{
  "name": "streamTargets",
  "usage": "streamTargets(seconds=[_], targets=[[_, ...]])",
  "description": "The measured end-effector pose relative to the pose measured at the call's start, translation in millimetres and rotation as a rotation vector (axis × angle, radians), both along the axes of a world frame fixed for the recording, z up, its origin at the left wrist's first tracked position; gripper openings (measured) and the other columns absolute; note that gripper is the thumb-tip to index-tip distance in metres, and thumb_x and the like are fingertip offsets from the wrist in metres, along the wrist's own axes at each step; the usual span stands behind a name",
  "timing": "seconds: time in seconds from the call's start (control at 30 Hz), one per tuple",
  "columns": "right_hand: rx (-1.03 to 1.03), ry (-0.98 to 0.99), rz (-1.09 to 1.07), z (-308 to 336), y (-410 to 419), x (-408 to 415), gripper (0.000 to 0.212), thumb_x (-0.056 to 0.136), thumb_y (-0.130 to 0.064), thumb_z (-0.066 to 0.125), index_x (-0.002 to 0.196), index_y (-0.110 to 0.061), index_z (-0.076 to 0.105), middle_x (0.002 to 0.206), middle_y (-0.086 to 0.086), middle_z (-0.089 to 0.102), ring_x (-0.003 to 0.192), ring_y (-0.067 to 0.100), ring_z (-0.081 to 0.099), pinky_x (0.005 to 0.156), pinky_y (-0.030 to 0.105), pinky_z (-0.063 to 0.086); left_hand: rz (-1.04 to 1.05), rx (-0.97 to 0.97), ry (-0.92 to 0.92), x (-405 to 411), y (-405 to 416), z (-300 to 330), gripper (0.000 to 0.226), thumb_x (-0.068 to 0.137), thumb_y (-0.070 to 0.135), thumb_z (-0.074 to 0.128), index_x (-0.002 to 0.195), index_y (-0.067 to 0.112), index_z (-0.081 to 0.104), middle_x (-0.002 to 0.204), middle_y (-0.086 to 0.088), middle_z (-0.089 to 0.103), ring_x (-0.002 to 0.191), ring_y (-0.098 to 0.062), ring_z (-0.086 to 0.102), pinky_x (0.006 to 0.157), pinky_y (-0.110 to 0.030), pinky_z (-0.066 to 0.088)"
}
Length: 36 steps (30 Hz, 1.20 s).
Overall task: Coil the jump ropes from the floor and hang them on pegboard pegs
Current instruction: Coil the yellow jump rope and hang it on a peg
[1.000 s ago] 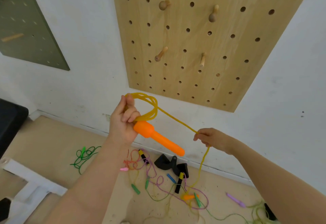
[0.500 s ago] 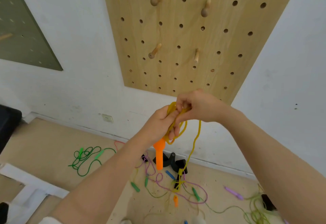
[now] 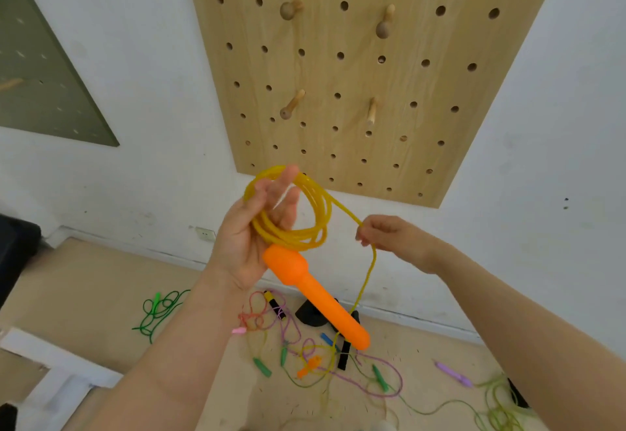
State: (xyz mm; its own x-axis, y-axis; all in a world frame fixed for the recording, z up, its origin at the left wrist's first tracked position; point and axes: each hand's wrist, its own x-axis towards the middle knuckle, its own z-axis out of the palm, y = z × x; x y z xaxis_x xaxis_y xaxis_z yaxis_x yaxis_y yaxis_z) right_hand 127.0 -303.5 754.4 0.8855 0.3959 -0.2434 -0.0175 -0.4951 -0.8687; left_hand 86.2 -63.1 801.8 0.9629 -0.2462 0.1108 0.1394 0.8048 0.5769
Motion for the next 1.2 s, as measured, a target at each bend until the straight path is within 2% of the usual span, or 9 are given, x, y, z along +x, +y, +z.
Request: streamTargets(seconds=[0.13,0.27,0.43,0.5,0.67,0.83,1.0,1.1,1.2], targets=[[-0.257,0.065,0.057,-15,18,-13,0.028,0.102,-0.023,0.031,0.097,-0.017,0.058,0.073,-0.003,0.046,0.064,0.013,0.046,0.063,0.020,0.040,0.232,-0.040,0.149,16,6,-6,0.008,0.086,0.009,0.047,0.078,0.011,0.051,0.090,-0.001,0.074,0.030,-0.001,0.038,0.034,-0.009,0.033],[-0.711,-0.113,0.401,5,51,-21,0.035,0.102,-0.024,0.029,0.110,-0.004,0.057,0.105,0.009,0.059,0.100,0.025,0.051,0.078,0.027,0.037,0.296,0.760,0.029,21,-12,-27,0.028,0.101,0.019,0.036,0.097,0.005,0.060,0.088,-0.006,0.067,0.043,-0.007,0.051,0.040,-0.018,0.040],[-0.756,-0.390,0.535,59,76,-25,0.025,0.087,-0.027,0.059,0.091,-0.004,0.067,0.081,0.008,0.061,0.075,0.017,0.046,0.061,0.026,0.034,0.117,1.308,-0.288,17,-29,-43,0.003,0.095,0.008,0.045,0.098,0.006,0.044,0.077,-0.005,0.065,0.059,-0.018,0.063,0.057,-0.033,0.050],[-0.762,-0.458,0.450,78,71,-23,0.024,0.077,-0.035,0.069,0.079,-0.012,0.070,0.070,0.004,0.061,0.065,0.014,0.047,0.052,0.023,0.032,0.035,1.199,-0.285,9,-33,-43,0.006,0.094,0.007,0.046,0.098,0.004,0.049,0.068,-0.012,0.063,0.055,-0.027,0.058,0.053,-0.036,0.050],[-0.765,-0.542,0.246,96,41,-12,0.035,0.073,-0.046,0.072,0.065,-0.017,0.053,0.057,-0.006,0.046,0.056,0.010,0.040,0.054,0.027,0.032,-0.186,1.035,-0.170,0,-32,-18,0.025,0.098,0.023,0.040,0.077,0.011,0.046,0.042,-0.003,0.050,0.031,-0.010,0.032,0.037,-0.018,0.027],[-0.286,-0.385,0.080,78,10,-5,0.022,0.076,-0.023,0.075,0.066,-0.016,0.056,0.063,0.002,0.050,0.060,0.013,0.043,0.061,0.027,0.035,-0.421,1.053,-0.150,3,-19,0,0.026,0.092,0.022,0.052,0.068,0.011,0.055,0.034,0.003,0.035,0.030,-0.009,0.022,0.037,-0.018,0.023],[0.128,-0.168,-0.124,45,8,1,0.024,0.093,-0.023,0.054,0.073,-0.009,0.051,0.062,0.003,0.046,0.057,0.012,0.046,0.073,0.033,0.041,-0.342,0.267,-0.109,7,-11,7,0.022,0.067,0.038,0.074,0.061,0.021,0.062,0.038,0.009,0.049,0.024,0.002,0.035,0.032,-0.013,0.033],[0.008,0.012,-0.082,17,13,-4,0.027,0.099,-0.022,0.041,0.077,-0.010,0.049,0.065,0.002,0.041,0.060,0.014,0.041,0.072,0.034,0.041,-0.090,0.007,-0.061,13,1,15,0.014,0.067,0.029,0.067,0.068,0.016,0.063,0.069,0.004,0.071,0.029,0.001,0.042,0.034,-0.010,0.036],[-0.365,0.023,0.077,6,28,-9,0.019,0.100,-0.029,0.033,0.095,-0.015,0.044,0.081,0.007,0.048,0.075,0.021,0.046,0.073,0.035,0.042,0.106,0.121,-0.013,26,14,13,0.025,0.088,0.024,0.042,0.074,0.014,0.060,0.077,0.002,0.073,0.040,0.000,0.050,0.042,-0.012,0.043]])
